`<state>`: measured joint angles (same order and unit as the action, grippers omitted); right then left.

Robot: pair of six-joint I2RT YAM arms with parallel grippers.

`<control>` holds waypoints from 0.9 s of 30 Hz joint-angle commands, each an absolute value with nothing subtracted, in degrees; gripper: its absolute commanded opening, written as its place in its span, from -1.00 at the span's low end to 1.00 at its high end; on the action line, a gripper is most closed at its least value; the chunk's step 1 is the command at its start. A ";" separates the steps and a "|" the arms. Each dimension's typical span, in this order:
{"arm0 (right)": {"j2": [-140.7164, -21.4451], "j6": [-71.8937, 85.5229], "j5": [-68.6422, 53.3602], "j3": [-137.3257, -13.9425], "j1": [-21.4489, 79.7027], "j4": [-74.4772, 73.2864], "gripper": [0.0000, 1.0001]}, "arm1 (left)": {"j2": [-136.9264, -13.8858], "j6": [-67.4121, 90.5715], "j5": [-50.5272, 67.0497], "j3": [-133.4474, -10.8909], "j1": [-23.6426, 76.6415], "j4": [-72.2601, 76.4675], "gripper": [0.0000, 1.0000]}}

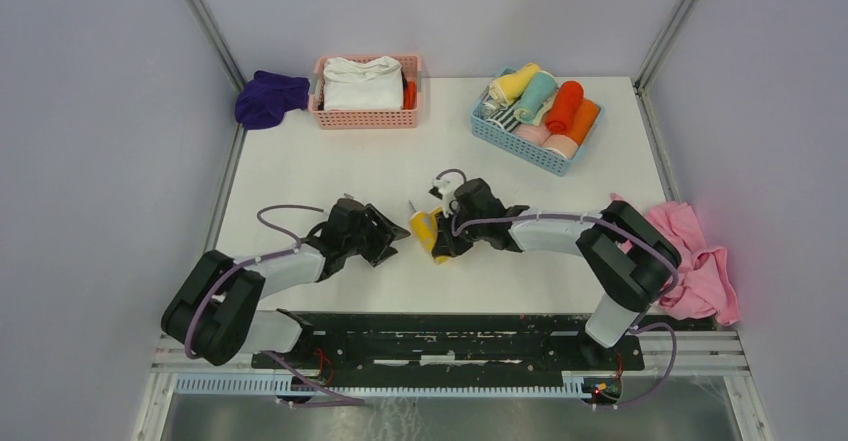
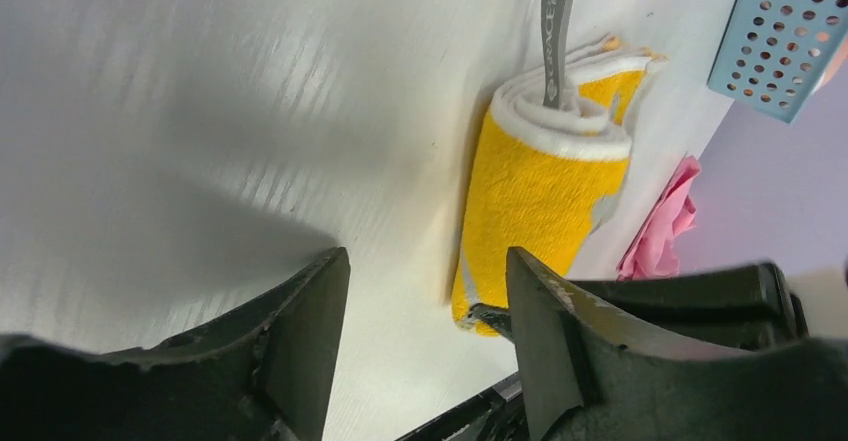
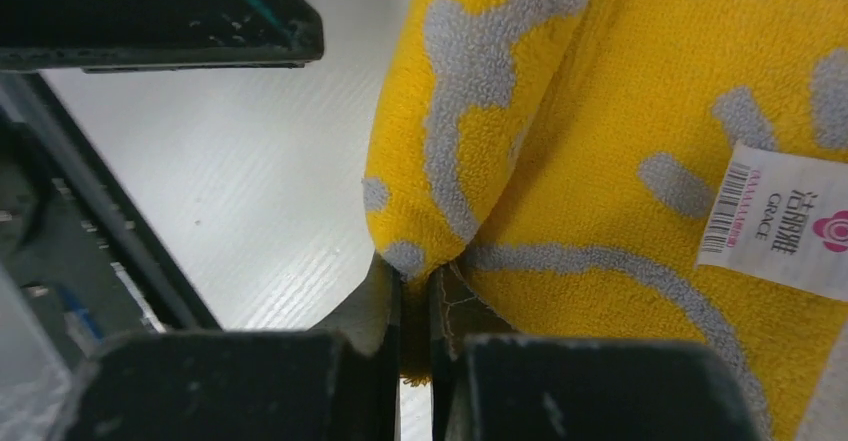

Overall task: Roll the towels
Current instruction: Roll the towel at the center of the board.

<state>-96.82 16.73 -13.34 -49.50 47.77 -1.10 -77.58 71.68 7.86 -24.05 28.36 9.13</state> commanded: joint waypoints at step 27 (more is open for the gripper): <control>-120.17 46.02 -56.77 -40.29 29.90 38.86 -0.98 | -99.31 65.26 14.81 -27.37 27.47 26.69 0.20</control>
<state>-117.60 47.90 -57.45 -40.71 30.24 41.78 -94.85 70.39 18.65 -28.05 27.81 30.74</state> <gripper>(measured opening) 0.097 0.624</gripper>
